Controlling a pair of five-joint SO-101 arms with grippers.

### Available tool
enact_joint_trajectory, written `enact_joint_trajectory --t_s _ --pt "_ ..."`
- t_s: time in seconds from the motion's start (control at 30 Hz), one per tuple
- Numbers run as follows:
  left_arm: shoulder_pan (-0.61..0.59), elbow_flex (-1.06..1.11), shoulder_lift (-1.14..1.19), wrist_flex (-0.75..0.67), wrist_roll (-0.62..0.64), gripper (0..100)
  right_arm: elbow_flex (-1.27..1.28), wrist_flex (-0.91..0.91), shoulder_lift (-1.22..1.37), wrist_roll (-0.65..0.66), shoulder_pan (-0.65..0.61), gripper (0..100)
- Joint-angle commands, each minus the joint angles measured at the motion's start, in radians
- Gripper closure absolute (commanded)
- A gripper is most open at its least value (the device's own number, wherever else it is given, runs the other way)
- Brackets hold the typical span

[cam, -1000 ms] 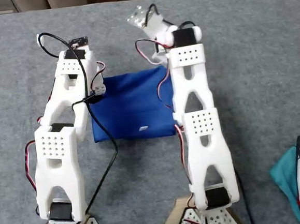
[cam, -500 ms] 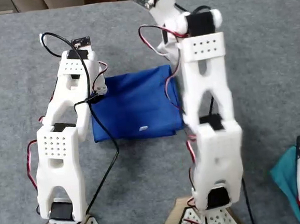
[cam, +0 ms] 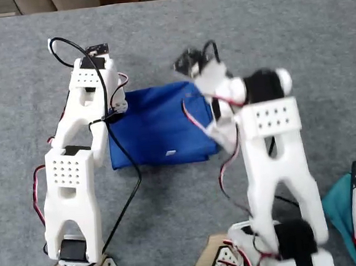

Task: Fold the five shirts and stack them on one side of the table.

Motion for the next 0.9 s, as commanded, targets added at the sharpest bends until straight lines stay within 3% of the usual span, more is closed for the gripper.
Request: enact_joint_trajectory --t_s 0.0,0.07,0.17,0.4,0.47,0.7,0.87 --pt "0.008 -0.081 -0.045 0.058 0.003 98 0.18 0.009 -0.133 -0.011 -0.013 99.1" --pt "0.009 -0.095 -0.047 0.077 0.003 98 0.231 0.009 -0.168 -0.029 -0.013 99.2" --pt "0.012 -0.098 -0.053 0.089 0.003 98 0.252 -0.006 -0.176 -0.173 -0.013 99.1" --pt "0.026 -0.172 -0.053 0.167 -0.017 96 0.288 -0.181 -0.176 -0.813 -0.021 99.0" --pt "0.023 -0.21 -0.053 0.203 -0.025 92 0.288 -0.242 -0.176 -0.931 -0.042 98.0" --pt "0.015 -0.23 -0.051 0.216 -0.029 81 0.288 -0.292 -0.15 -1.194 -0.143 74.7" --pt "0.015 -0.23 -0.051 0.216 -0.029 81 0.283 -0.364 -0.03 -1.404 -0.183 72.1"
